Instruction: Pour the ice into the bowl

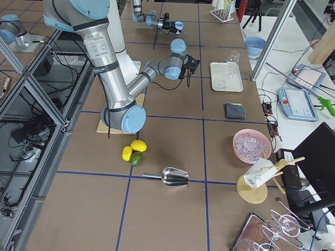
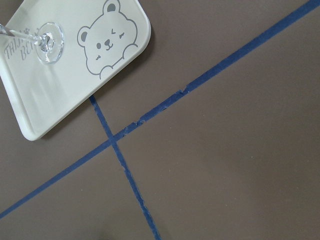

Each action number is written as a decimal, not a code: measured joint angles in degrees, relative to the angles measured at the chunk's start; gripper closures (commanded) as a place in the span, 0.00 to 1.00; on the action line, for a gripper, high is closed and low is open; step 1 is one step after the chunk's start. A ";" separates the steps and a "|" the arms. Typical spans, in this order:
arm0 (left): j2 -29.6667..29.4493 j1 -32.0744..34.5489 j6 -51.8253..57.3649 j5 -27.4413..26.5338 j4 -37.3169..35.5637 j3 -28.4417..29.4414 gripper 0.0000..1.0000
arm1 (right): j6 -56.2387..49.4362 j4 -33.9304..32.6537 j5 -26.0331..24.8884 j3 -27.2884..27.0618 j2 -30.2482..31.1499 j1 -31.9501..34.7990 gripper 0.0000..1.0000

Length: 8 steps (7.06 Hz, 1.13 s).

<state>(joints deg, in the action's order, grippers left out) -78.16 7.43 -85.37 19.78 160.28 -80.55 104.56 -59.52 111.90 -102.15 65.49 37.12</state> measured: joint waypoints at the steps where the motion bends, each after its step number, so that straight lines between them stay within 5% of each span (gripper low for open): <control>1: 0.37 -0.37 0.68 1.95 0.80 -0.15 0.00 | 0.23 -0.04 -0.06 -0.52 0.04 0.01 0.00; 8: 9.36 -2.44 19.69 18.83 18.68 -4.15 0.00 | 2.42 -0.24 -1.83 -1.93 0.32 -1.02 0.00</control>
<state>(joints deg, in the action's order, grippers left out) -68.80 4.99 -65.68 38.61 178.96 -84.70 106.98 -59.76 110.07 -104.08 65.81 36.10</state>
